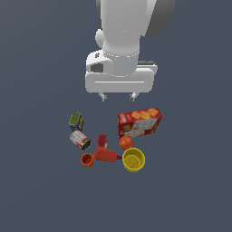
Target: Pick up a designated object from a clutter of objects.
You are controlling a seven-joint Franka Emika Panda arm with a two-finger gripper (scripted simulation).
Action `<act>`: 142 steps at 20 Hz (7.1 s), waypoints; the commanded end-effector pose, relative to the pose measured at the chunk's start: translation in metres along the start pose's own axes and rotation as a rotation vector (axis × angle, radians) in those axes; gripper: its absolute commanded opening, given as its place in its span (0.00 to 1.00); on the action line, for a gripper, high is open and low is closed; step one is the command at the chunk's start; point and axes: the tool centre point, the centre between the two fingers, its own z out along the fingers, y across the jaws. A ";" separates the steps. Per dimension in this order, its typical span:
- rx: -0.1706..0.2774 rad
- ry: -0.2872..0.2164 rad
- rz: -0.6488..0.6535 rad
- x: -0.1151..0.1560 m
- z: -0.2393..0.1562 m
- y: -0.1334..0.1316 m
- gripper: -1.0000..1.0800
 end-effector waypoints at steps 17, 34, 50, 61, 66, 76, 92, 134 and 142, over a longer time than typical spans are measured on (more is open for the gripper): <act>0.009 -0.016 0.043 0.009 0.006 -0.007 0.62; 0.094 -0.093 0.435 0.074 0.057 -0.023 0.62; 0.156 -0.223 0.903 0.136 0.140 -0.045 0.62; 0.170 -0.323 1.195 0.162 0.204 -0.060 0.62; 0.170 -0.355 1.278 0.168 0.224 -0.064 0.62; 0.168 -0.376 1.332 0.170 0.237 -0.068 0.62; 0.168 -0.377 1.336 0.165 0.265 -0.078 0.00; 0.172 -0.379 1.338 0.041 0.096 0.054 0.00; 0.173 -0.380 1.338 -0.009 0.027 0.108 0.00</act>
